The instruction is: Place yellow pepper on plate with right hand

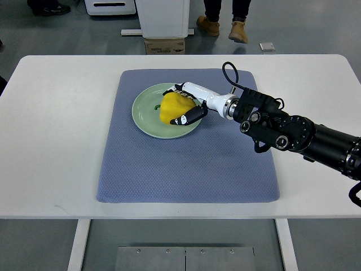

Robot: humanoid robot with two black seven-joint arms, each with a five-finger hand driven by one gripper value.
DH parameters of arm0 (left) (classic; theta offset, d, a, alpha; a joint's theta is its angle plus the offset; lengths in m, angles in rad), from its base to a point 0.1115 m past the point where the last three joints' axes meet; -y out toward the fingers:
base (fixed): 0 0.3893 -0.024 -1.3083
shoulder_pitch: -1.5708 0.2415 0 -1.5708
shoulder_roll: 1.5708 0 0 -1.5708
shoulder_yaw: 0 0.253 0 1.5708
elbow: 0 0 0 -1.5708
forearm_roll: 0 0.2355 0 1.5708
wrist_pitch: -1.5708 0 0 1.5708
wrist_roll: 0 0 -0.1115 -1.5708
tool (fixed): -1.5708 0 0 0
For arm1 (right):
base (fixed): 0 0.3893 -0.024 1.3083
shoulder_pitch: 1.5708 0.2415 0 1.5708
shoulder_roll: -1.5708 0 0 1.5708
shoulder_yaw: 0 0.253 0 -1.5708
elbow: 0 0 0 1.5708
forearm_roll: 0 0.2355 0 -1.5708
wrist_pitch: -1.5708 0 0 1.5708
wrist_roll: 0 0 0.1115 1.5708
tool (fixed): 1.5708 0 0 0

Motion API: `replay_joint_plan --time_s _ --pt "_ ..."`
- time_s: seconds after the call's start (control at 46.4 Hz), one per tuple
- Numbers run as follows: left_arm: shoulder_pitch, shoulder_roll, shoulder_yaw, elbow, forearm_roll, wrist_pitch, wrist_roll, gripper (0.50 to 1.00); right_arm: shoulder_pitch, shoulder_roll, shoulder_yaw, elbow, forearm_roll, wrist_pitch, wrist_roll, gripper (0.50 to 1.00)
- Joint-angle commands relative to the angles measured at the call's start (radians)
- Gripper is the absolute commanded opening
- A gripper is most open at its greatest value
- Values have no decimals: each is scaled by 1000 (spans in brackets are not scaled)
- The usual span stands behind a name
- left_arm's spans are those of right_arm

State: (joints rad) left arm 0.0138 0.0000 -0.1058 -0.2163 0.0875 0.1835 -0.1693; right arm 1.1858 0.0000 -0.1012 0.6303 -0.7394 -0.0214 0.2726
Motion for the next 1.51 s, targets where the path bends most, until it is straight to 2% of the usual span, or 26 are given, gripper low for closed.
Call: replay_joint_plan --time_s 0.0,0.129,0.172,0.969,1.293,1.487 --pt "0 0 0 0 0 1 1 1000 -2 0 0 -1 0 0 -1 736" --pt "0 0 0 0 1 -1 1 1000 -2 0 0 -1 2 0 -1 949" --pt "0 0 0 0 0 1 1 1000 -2 0 0 -1 2 0 -1 985" --pt "0 0 0 0 0 1 1 1000 29 -1 8 23 69 8 -3 995" --pt "0 0 0 -1 0 1 1 1000 8 -133 123 54 153 18 -9 995" --pt "0 0 0 0 2 -1 -1 1000 -44 -184 268 51 170 20 -41 995"
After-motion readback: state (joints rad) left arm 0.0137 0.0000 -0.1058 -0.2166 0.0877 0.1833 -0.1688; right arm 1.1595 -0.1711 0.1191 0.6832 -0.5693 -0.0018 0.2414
